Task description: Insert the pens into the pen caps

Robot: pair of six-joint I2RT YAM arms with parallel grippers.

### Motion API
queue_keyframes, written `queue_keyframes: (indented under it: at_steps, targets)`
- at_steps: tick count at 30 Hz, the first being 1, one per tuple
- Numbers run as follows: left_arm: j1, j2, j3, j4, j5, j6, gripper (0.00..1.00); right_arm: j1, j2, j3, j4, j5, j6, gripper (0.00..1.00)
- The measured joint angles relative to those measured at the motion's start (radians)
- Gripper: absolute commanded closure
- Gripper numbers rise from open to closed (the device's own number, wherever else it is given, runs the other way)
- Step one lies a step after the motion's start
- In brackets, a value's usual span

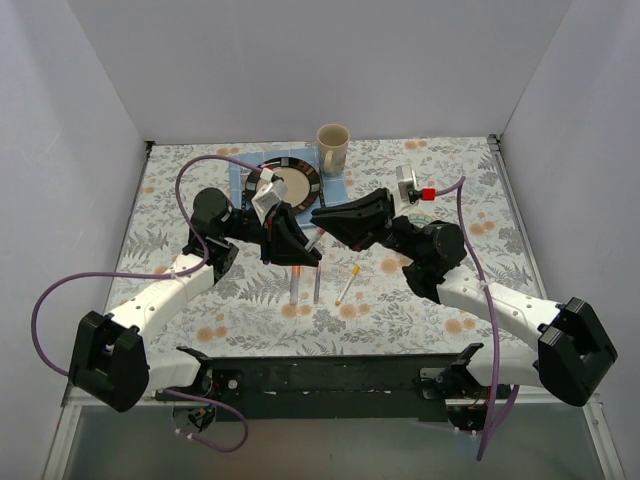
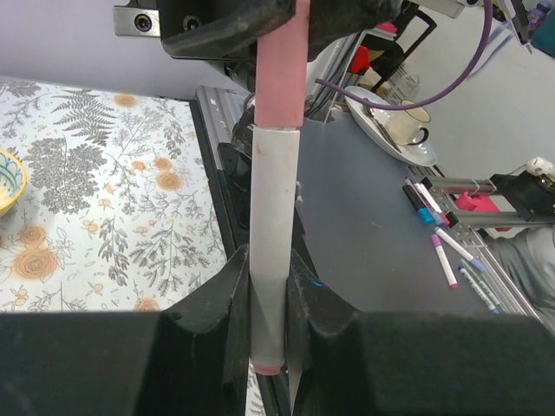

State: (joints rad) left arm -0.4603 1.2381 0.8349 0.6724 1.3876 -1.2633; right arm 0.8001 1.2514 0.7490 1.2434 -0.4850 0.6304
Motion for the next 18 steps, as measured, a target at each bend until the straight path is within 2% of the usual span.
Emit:
queue_keyframes:
  at_steps: [7, 18]
  targets:
    - [0.002, -0.017, 0.006, -0.098, -0.032, 0.074, 1.00, 0.050, -0.005, 0.055, -0.161, 0.093, -0.085, 0.99]
    - [0.013, -0.033, 0.011, -0.256, -0.063, 0.141, 1.00, 0.082, -0.026, 0.035, -0.227, 0.219, -0.098, 0.97]
